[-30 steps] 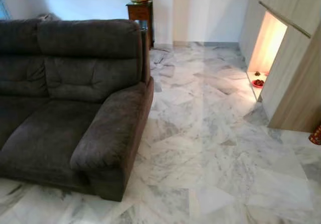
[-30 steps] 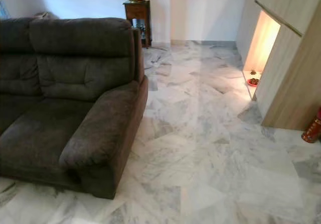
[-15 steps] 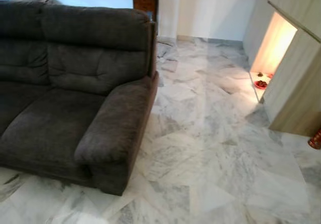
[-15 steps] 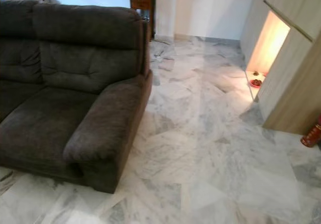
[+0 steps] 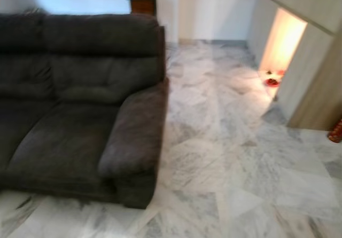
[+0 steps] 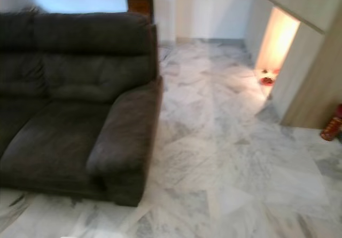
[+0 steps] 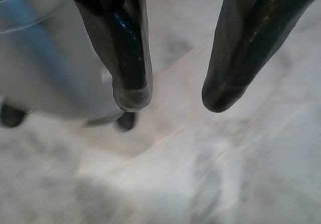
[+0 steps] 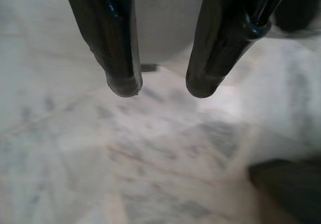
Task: Move the pillow to the sofa from floor
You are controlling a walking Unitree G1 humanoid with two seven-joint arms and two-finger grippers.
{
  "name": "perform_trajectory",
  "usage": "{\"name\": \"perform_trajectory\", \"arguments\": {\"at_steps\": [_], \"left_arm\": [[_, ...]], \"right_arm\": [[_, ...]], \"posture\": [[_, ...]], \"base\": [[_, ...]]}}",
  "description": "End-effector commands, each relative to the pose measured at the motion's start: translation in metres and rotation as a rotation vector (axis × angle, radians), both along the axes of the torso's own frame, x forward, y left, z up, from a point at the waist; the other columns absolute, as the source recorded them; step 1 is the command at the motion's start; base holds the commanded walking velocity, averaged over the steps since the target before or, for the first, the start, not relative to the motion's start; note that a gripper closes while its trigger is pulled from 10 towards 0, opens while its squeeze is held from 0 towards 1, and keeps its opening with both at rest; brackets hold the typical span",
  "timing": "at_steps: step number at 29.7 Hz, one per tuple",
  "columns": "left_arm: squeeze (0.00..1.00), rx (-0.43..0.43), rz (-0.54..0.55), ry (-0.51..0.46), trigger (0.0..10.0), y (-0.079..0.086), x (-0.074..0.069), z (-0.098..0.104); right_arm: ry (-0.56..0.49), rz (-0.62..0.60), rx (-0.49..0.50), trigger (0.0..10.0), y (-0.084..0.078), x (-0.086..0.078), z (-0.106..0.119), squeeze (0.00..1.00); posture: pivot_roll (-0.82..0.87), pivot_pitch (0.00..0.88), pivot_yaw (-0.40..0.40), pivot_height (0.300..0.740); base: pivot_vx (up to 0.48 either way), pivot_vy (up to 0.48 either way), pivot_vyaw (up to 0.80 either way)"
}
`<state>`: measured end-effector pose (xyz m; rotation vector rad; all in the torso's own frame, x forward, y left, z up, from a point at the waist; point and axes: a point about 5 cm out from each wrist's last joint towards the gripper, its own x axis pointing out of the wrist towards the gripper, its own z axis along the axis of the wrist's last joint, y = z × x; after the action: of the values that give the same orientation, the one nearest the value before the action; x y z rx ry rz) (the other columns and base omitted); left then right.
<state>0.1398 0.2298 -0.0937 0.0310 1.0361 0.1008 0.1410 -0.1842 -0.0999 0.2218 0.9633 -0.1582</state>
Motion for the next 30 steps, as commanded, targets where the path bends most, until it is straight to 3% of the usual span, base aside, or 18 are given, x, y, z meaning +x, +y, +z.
{"name": "perform_trajectory", "arguments": {"at_steps": [1, 12, 30], "left_arm": [[0.0, -0.01, -0.007, -0.009, 10.0, -0.005, 0.005, 0.0], [0.0, -0.023, -0.021, -0.028, 10.0, -0.025, 0.017, 0.001], [0.0, -0.018, -0.018, -0.023, 10.0, -0.016, 0.014, 0.001]], "right_arm": [[0.014, -0.023, -0.023, 10.0, -0.011, -0.006, -0.001, 0.0], [0.016, -0.036, -0.018, 10.0, -0.012, -0.006, -0.001, 0.0], [0.015, -0.032, -0.016, 10.0, -0.012, -0.006, -0.001, 0.0]], "posture": [[-0.08, 0.058, 0.032, 0.74], [-0.08, 0.068, 0.035, 0.74], [-0.08, 0.076, 0.037, 0.74]], "base": [[0.0, 0.48, 0.0], [0.0, 0.48, 0.0], [0.0, 0.48, 0.0]]}}
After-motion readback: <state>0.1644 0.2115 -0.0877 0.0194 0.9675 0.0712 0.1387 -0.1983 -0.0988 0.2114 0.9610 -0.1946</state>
